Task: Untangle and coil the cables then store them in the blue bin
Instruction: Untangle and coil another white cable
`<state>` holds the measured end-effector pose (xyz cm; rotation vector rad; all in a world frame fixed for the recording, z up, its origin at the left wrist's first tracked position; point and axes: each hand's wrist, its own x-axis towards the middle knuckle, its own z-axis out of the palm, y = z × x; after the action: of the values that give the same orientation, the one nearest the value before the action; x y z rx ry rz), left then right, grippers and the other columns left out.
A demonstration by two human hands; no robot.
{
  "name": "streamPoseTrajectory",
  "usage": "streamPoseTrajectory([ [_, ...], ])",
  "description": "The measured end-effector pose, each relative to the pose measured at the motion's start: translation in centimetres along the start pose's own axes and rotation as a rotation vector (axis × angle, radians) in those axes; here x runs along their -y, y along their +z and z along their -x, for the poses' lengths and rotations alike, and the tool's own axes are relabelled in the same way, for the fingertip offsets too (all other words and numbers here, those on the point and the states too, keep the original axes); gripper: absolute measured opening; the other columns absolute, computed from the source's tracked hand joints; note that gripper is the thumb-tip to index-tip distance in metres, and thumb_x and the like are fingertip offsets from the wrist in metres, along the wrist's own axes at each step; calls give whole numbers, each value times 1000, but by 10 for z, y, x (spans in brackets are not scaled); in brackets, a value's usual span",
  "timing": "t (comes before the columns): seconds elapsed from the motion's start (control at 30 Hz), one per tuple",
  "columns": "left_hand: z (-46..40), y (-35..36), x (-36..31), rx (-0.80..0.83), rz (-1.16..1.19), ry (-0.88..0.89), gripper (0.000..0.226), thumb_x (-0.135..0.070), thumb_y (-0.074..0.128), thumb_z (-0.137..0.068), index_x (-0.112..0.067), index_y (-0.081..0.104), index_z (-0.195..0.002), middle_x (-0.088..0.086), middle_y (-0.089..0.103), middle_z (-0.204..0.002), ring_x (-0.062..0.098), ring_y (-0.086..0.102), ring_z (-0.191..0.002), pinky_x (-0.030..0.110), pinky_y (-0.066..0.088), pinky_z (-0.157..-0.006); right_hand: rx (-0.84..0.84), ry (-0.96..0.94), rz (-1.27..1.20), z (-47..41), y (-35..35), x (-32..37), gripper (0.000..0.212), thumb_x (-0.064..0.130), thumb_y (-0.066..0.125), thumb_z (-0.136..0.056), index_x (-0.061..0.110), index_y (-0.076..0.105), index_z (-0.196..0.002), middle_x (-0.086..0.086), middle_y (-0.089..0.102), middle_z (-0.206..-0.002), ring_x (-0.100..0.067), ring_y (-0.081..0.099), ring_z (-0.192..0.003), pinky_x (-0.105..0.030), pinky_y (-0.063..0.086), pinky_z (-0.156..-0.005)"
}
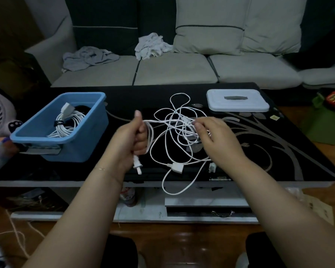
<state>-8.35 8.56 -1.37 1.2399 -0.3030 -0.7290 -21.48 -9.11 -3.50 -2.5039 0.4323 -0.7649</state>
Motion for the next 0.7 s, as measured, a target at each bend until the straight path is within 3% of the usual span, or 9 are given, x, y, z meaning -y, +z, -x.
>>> streamPoseTrajectory([
  [0.1, 4, 13, 9, 65, -189, 9, 48, -48, 39, -99, -19, 36, -60, -7, 22, -46, 6, 14, -36, 13, 11, -39, 131, 78, -313, 8, 2, 28, 36, 44, 48, -96, 24, 58, -124, 19, 59, -110, 1, 53, -103, -18, 40, -87],
  [0.17, 7, 20, 12, 121, -235, 13, 49, -49, 42, -97, -18, 38, -59, -6, 21, -48, 6, 13, -38, 15, 8, -41, 245, 134, -429, 11, 7, 33, 34, 42, 53, -93, 29, 53, -124, 21, 59, -99, 2, 56, -97, -17, 41, -84],
  [0.27, 9, 25, 16, 209, -194, 6, 48, -54, 48, -85, -16, 43, -56, -6, 19, -45, 5, 13, -36, 13, 9, -40, 224, 34, -326, 6, 13, 30, 7, 37, 51, -96, 33, 56, -94, 12, 56, -81, -1, 54, -79, -27, 42, -73],
  [0.33, 9, 24, 15, 277, -127, -21, 46, -55, 49, -82, -16, 50, -57, -7, 22, -44, 3, 15, -35, 13, 10, -39, 130, 10, -288, 2, 11, 27, 20, 41, 50, -95, 31, 57, -79, 7, 58, -73, -8, 55, -71, -35, 46, -69],
  [0.43, 7, 19, 13, 456, -15, -50, 42, -46, 46, -91, -14, 63, -71, -5, 34, -45, 4, 21, -38, 17, 14, -38, -28, 43, -311, -2, 4, 24, 25, 48, 53, -91, 27, 62, -82, 6, 63, -69, -11, 58, -68, -38, 48, -67],
  [0.5, 8, 19, 13, 572, 53, -55, 40, -40, 43, -93, -11, 68, -81, -3, 40, -44, 6, 24, -39, 18, 18, -38, -46, 60, -351, -3, 4, 22, 26, 52, 53, -89, 28, 60, -81, 5, 60, -64, -11, 54, -63, -38, 46, -64],
  [0.6, 11, 20, 15, 630, 84, -38, 44, -39, 47, -91, 0, 67, -97, -2, 43, -46, 8, 25, -43, 17, 21, -40, 55, 108, -411, -1, 12, 23, 33, 59, 45, -87, 28, 57, -85, 4, 53, -58, -11, 48, -54, -37, 41, -58],
  [0.7, 14, 25, 15, 551, 171, -6, 49, -35, 47, -91, 10, 61, -108, -3, 55, -60, 2, 31, -42, 12, 25, -39, 183, 122, -280, 6, 20, 31, 28, 44, 34, -99, 25, 50, -113, -5, 63, -78, -25, 58, -70, -41, 47, -69],
])
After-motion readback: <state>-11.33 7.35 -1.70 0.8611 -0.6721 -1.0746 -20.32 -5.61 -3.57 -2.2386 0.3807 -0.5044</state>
